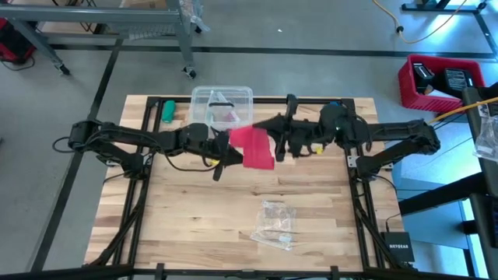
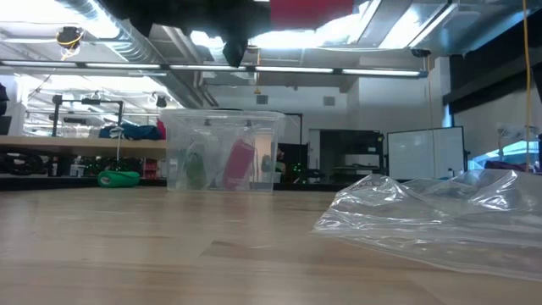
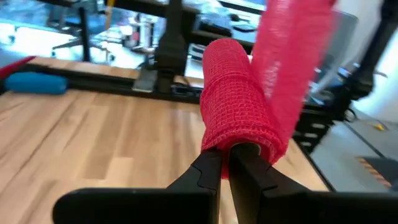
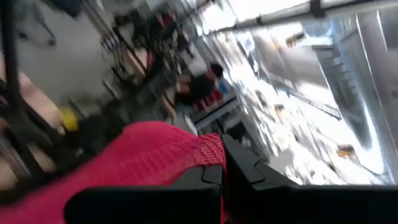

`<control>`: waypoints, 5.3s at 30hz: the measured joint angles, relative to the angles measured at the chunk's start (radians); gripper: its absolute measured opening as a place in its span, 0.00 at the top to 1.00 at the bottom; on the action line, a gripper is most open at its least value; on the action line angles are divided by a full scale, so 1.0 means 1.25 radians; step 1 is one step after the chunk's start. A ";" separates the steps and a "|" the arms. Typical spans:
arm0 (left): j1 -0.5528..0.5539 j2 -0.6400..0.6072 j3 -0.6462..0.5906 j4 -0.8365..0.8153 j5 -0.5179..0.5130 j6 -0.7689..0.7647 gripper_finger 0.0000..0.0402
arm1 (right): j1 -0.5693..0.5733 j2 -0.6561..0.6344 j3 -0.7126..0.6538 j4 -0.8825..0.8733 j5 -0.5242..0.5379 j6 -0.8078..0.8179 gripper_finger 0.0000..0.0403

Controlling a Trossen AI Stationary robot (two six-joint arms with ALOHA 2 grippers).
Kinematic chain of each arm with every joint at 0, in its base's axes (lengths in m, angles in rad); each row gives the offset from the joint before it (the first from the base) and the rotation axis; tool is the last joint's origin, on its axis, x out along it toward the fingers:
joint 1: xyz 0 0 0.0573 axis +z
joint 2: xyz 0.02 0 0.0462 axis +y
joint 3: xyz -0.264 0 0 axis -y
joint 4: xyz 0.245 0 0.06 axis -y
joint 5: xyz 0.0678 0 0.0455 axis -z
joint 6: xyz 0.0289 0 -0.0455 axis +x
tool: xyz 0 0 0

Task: Roll bandage
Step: Roll the red bandage

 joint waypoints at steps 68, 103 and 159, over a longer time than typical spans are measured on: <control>-0.083 -0.220 -0.001 -0.068 -0.392 0.371 0.97 | -0.140 0.060 -0.228 -0.103 -0.199 0.689 0.95; -0.086 -0.219 -0.001 -0.167 -0.383 0.316 0.97 | -0.140 -0.106 -0.317 -0.029 -0.325 0.664 0.49; -0.085 -0.220 -0.001 -0.185 -0.409 0.331 0.97 | -0.119 -0.075 -0.290 -0.019 -0.304 0.690 0.59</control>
